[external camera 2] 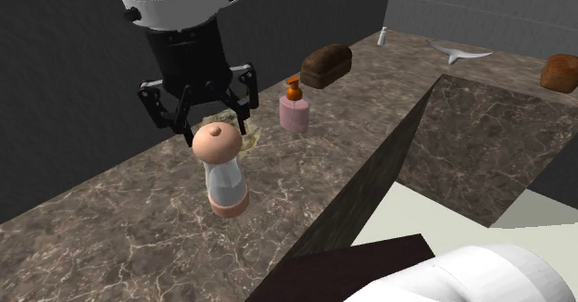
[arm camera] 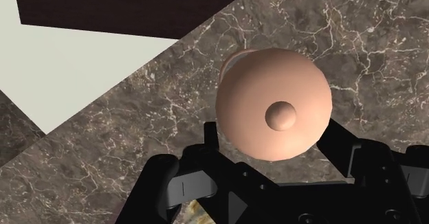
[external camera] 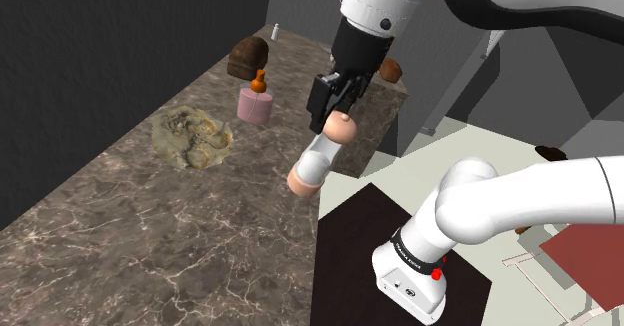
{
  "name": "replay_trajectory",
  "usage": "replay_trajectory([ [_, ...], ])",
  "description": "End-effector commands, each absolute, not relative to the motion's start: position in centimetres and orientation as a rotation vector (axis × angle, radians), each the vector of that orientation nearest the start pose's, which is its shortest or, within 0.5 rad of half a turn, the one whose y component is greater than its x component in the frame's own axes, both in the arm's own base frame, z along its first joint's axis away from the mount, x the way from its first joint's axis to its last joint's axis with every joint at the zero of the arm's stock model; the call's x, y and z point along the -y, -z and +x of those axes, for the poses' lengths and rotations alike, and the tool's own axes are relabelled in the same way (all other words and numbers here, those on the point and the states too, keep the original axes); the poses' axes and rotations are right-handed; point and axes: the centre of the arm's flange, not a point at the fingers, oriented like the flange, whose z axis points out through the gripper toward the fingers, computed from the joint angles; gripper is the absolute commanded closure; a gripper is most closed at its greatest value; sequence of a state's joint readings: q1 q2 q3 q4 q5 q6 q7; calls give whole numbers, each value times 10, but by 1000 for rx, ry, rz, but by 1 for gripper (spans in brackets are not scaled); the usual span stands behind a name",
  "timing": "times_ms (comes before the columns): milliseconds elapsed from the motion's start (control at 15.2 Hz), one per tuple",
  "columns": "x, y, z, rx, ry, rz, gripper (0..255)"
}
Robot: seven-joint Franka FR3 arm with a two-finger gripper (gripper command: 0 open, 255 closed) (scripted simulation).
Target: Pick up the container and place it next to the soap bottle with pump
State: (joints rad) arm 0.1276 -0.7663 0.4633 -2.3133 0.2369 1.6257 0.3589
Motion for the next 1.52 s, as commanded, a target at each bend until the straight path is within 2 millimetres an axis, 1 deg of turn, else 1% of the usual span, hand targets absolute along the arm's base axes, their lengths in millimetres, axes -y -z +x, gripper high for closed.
replay_trajectory([
  [0,-245,-585,249,173,86,-3198,255],
  [1056,-245,-667,249,173,86,-3198,255],
  [1452,-217,-668,323,173,86,-3198,255],
])
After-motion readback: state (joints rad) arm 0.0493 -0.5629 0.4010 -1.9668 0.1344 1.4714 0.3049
